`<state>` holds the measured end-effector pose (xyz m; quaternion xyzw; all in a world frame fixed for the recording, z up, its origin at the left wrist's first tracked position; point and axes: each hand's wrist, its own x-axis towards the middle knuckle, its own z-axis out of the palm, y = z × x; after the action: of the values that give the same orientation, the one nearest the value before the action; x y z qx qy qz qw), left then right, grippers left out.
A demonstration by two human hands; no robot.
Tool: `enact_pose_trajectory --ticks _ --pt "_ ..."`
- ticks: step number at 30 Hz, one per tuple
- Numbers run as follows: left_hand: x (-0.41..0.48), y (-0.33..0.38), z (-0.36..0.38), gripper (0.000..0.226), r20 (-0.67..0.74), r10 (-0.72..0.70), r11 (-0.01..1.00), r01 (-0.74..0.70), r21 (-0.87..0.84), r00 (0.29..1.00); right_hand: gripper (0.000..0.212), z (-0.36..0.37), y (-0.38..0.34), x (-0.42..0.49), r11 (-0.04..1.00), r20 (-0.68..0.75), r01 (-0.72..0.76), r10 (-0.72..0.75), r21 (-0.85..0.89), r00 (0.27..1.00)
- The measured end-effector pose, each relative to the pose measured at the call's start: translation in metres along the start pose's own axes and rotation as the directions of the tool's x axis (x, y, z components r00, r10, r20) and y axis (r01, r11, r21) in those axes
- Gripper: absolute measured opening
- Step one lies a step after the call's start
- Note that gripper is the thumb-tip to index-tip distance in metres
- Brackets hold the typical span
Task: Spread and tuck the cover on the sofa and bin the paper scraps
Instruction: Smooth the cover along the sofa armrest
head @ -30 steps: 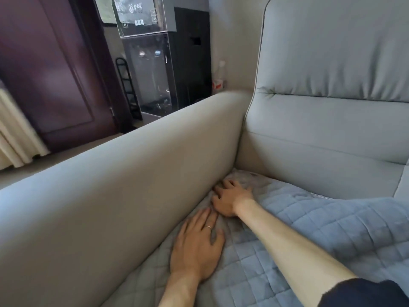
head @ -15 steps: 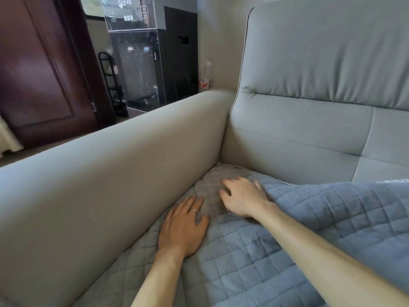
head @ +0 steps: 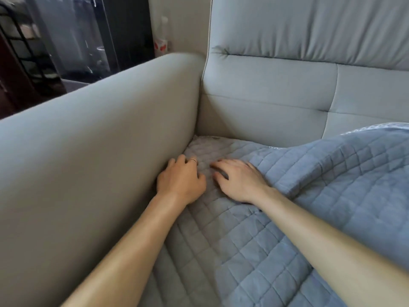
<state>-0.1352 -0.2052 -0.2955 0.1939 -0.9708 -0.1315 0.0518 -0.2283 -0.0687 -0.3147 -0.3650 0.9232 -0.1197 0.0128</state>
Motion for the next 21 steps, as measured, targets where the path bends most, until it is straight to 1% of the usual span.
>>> enact_pose_trajectory --ticks 2,4,5,7,10,11,13,15,17,21 --pt "0.009 -0.012 0.008 0.042 0.011 0.014 1.000 -0.014 0.008 1.000 0.044 0.008 -0.011 -0.001 0.997 0.045 0.000 -0.004 0.077 0.999" --pt "0.009 -0.013 0.019 0.044 0.071 0.033 0.999 -0.031 -0.020 0.997 0.048 0.019 -0.011 -0.007 0.992 0.089 -0.019 0.008 0.122 0.996" --pt "0.015 -0.009 0.018 0.045 0.096 0.083 0.996 -0.082 -0.020 0.992 0.050 0.014 -0.008 -0.011 0.990 0.069 -0.060 0.051 0.131 0.996" --pt "0.025 -0.005 0.019 0.048 0.179 0.118 0.993 -0.115 -0.022 0.977 0.050 0.002 -0.005 -0.016 0.985 0.031 -0.110 0.106 0.133 0.994" --pt "0.054 0.006 0.001 0.050 0.210 0.165 0.986 -0.159 -0.045 0.964 0.049 -0.030 0.007 -0.014 0.974 -0.058 -0.216 0.220 0.075 0.974" --pt "0.060 0.007 -0.005 0.051 0.230 0.166 0.986 -0.162 -0.035 0.959 0.049 -0.038 0.010 -0.014 0.969 -0.062 -0.242 0.245 0.048 0.968" --pt "0.070 0.006 -0.009 0.051 0.263 0.168 0.986 -0.166 -0.033 0.950 0.050 -0.048 0.012 -0.014 0.959 -0.037 -0.283 0.282 -0.006 0.959" --pt "0.078 0.005 -0.009 0.051 0.288 0.178 0.984 -0.172 -0.046 0.941 0.049 -0.058 0.015 -0.013 0.945 -0.026 -0.326 0.326 -0.009 0.945" --pt "0.089 0.006 -0.007 0.052 0.287 0.195 0.980 -0.179 -0.082 0.938 0.048 -0.069 0.017 -0.008 0.925 -0.011 -0.380 0.380 0.000 0.925" --pt "0.111 0.005 0.000 0.056 0.271 0.217 0.974 -0.193 -0.115 0.938 0.048 -0.080 0.024 0.011 0.909 -0.008 -0.417 0.417 -0.021 0.909"
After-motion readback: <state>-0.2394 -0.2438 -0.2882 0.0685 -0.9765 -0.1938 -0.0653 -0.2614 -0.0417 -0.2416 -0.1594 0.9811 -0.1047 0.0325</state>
